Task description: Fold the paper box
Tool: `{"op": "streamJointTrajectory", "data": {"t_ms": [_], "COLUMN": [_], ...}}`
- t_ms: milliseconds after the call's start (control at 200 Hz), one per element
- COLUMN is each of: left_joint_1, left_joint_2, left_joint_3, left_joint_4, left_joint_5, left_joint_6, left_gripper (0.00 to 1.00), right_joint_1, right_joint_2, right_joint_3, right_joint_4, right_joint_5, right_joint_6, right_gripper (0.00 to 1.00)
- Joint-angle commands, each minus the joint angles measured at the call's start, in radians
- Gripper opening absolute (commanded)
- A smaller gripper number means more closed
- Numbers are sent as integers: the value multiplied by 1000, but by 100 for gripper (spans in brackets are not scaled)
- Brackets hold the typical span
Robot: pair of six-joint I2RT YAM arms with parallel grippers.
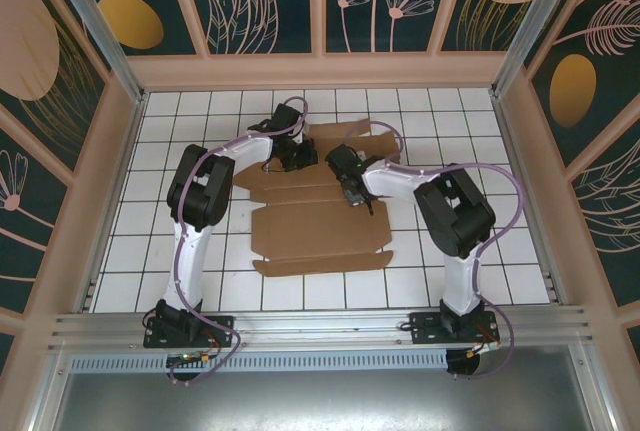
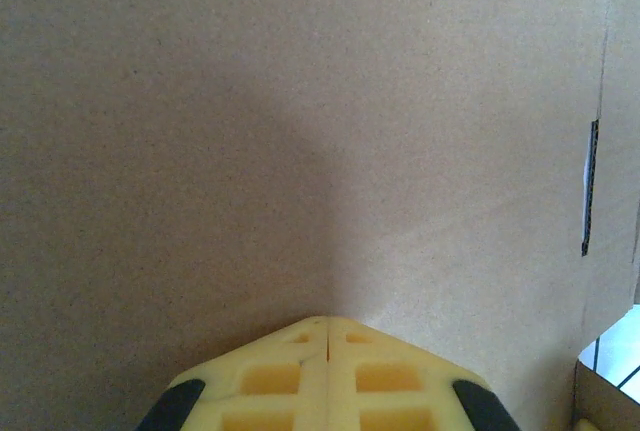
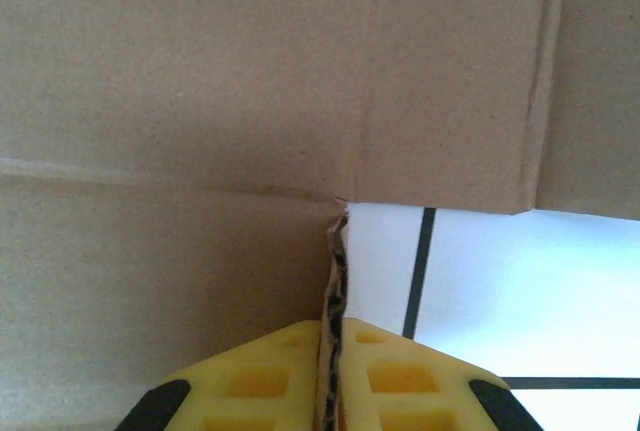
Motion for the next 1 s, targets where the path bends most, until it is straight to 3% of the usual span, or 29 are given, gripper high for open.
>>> {"op": "streamJointTrajectory", "data": {"t_ms": [0,325,591,726,831,996], "left_joint_1": [-22,-22,-23,-23,-23,-22], "left_joint_2": [16,11,7,7,6,11], "left_joint_3": [10,10,2,4,2,4], "left_joint_4": [-39,-40,-40,-42,-42,-38], "left_joint_5": [16,14,4,-3,-6,0], "left_joint_6": [3,0,-2,0,0,-10], "left_gripper": [0,0,0,0,0,0], "right_joint_1": [45,53,-7,-98,-196,-356], "right_joint_2": [48,19,-135,-254,-337,-315], "right_joint_3": [59,68,27,4,-28,-20], "right_joint_4": [-31,-22,74,128,207,244], "right_joint_5": [85,76,-97,-291,-438,-567], "right_joint_6": [-10,-8,-47,-50,-22,10], "right_gripper": [15,28,38,47,61,62]}}
